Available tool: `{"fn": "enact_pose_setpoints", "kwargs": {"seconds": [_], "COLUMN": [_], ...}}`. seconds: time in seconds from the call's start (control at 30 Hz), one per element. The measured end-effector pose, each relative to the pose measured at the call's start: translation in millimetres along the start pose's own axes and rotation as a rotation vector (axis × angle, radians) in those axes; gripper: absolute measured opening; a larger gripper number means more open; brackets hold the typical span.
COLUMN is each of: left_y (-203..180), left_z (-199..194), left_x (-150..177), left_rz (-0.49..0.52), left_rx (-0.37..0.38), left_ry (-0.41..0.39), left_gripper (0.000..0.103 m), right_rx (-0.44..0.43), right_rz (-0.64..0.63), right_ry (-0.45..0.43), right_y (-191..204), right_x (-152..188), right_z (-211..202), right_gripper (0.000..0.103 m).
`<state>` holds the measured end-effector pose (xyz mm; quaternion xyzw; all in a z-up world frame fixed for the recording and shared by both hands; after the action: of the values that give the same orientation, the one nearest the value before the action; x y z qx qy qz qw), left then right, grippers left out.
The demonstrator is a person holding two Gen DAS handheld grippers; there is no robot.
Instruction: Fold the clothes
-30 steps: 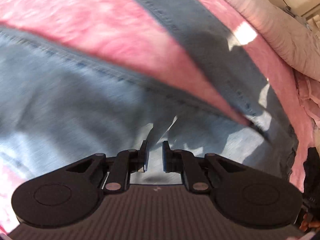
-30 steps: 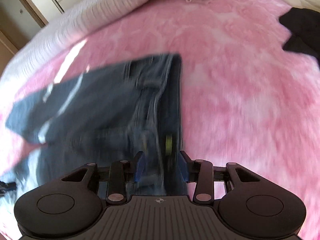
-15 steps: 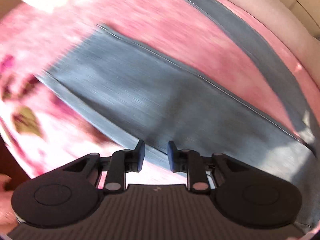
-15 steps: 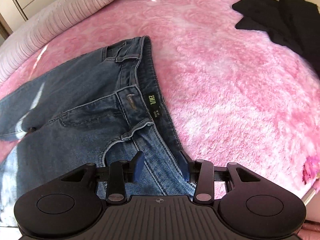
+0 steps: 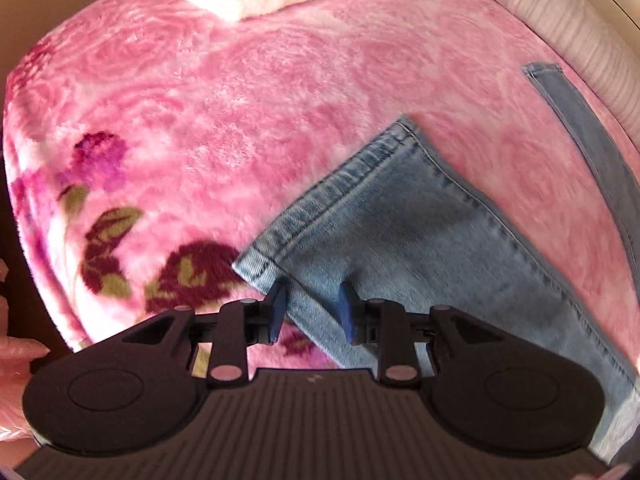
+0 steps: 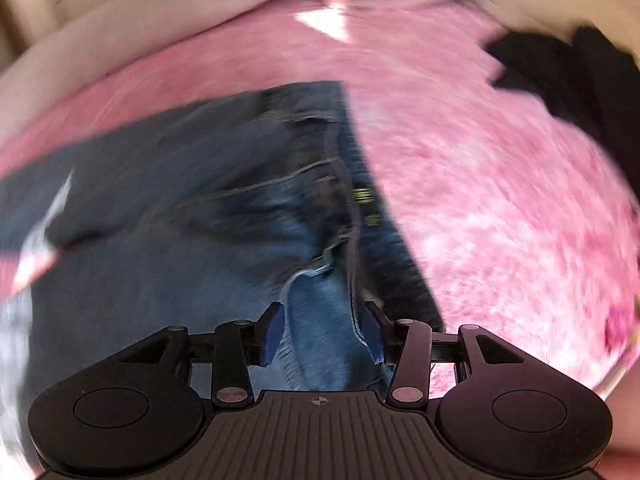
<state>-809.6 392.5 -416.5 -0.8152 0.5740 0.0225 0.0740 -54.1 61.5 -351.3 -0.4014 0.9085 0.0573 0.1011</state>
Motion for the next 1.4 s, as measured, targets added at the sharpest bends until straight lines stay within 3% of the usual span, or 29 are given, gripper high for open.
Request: {"fn": "enact_pose_setpoints", "kwargs": {"seconds": [0.03, 0.07, 0.1, 0.17, 0.23, 0.3, 0.4, 0.47, 0.53, 0.7, 0.73, 0.77, 0.93, 1.1, 1.27, 1.33, 1.4], "left_y": [-1.1, -3.4, -6.6, -11.9, -11.9, -6.0, 0.6, 4.5, 9.3, 15.4, 13.7, 10.8, -5.3, -3.3, -34.3, -43.9, -58.4], "left_z": [0.0, -0.9, -3.1, -10.3, -23.0, -30.2, -26.2, -22.0, -14.9, -0.9, -1.6, -4.3, -33.8, 4.2, -11.8, -26.1, -41.0], "left_x": [-0.4, 0.2, 1.9, 5.1, 5.8, 3.9, 6.4, 9.9, 8.3, -2.2, -4.6, -6.0, -0.4, 1.1, 26.2, 44.6, 67.9], "left_rz": [0.009, 0.034, 0.083, 0.185, 0.195, 0.155, 0.096, 0.049, -0.02, -0.15, -0.149, -0.133, 0.048, 0.167, 0.358, 0.445, 0.508], "left_rx": [-0.008, -0.034, -0.073, -0.136, -0.143, -0.088, -0.04, -0.017, 0.005, 0.024, 0.013, 0.001, -0.089, -0.26, -0.435, -0.456, -0.4], "left_ry": [-0.005, -0.018, -0.046, -0.116, -0.168, -0.16, -0.077, -0.051, -0.033, -0.029, -0.039, -0.056, -0.206, -0.14, -0.209, -0.227, -0.223], "left_gripper": [0.022, 0.005, 0.0, 0.0, 0.0, 0.0, 0.004, 0.026, 0.032, 0.031, 0.015, 0.006, 0.007, 0.013, 0.018, 0.018, 0.018], "right_rx": [0.015, 0.031, 0.046, 0.072, 0.087, 0.092, 0.074, 0.025, -0.017, -0.029, -0.026, -0.028, -0.041, -0.06, -0.092, -0.103, -0.107], "right_rz": [-0.038, -0.048, -0.056, -0.015, 0.031, 0.042, 0.061, 0.115, 0.168, 0.215, 0.211, 0.209, 0.206, 0.208, 0.147, 0.096, -0.024], "right_ry": [0.009, 0.015, 0.021, 0.019, 0.014, 0.005, 0.013, 0.037, 0.052, 0.085, 0.088, 0.09, 0.098, 0.104, 0.13, 0.132, 0.125], "right_y": [7.0, 9.9, 12.6, 7.8, 1.3, -2.1, -7.2, -13.9, -21.3, -30.1, -31.3, -32.7, -43.0, -55.7, -66.4, -68.7, -63.0], "right_x": [2.8, 5.2, 7.7, 8.4, 7.5, 6.4, 8.4, 12.8, 18.5, 26.7, 27.4, 27.8, 28.9, 29.6, 30.9, 31.7, 33.0], "right_z": [0.8, 2.6, 4.3, 6.0, 5.9, 0.8, -4.4, -4.2, -1.1, 6.3, 7.5, 8.3, 10.1, 10.2, 7.9, 5.3, 1.3], "right_gripper": [0.046, 0.046, 0.046, 0.046, 0.046, 0.046, 0.046, 0.046, 0.047, 0.048, 0.048, 0.048, 0.048, 0.048, 0.048, 0.048, 0.048]}}
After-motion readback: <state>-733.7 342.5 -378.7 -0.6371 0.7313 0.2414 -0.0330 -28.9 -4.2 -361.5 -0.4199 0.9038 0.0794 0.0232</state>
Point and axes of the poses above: each gripper's, at about its wrist camera, not at the fingertips, and z roughly the way its jaws point, y to its left, x to its underside, the point moved 3 cm from there along z, roughly the way its jaws point, and after that the axes turned 14 degrees about y, right-handed, at the moved point
